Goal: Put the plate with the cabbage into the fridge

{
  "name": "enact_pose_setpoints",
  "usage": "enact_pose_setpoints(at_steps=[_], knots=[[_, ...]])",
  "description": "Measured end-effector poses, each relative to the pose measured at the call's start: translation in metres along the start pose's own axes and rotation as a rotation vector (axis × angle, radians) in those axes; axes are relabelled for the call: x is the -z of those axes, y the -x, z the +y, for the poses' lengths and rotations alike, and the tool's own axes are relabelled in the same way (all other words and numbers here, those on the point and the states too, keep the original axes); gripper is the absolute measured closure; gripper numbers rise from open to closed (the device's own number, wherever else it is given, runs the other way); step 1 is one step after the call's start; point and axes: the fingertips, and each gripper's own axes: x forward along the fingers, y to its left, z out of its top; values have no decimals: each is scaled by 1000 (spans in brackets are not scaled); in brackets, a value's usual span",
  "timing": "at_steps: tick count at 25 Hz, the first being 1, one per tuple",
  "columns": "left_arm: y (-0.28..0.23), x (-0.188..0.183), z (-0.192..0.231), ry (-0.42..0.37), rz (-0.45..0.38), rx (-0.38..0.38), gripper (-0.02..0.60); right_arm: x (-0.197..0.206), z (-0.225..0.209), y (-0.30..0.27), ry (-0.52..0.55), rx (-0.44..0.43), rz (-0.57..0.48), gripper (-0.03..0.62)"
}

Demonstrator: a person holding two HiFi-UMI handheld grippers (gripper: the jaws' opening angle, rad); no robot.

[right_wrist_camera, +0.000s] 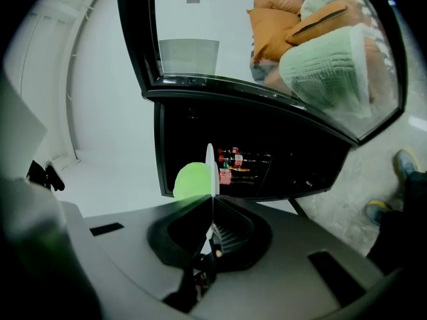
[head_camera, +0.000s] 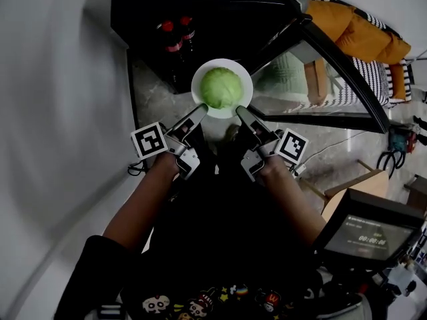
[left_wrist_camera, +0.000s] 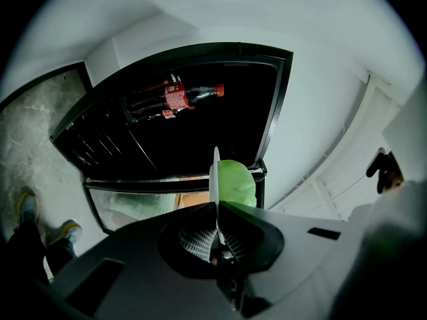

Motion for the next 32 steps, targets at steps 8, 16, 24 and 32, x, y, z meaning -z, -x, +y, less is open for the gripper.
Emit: enact_pose_setpoints(at_steps=[8, 16, 24, 32], knots=[[2, -2, -11, 3, -48, -10, 571, 1, 9, -7, -20, -29, 36, 582], [5, -2, -12, -47, -72, -52, 571, 0, 7, -6, -28, -33, 59, 580], [0, -6, -8, -49, -85, -54, 571, -4, 2, -13, -27, -51, 56, 580], [4, -1, -14, -44, -51, -5, 571, 0, 13, -3, 35, -35, 2, 580]])
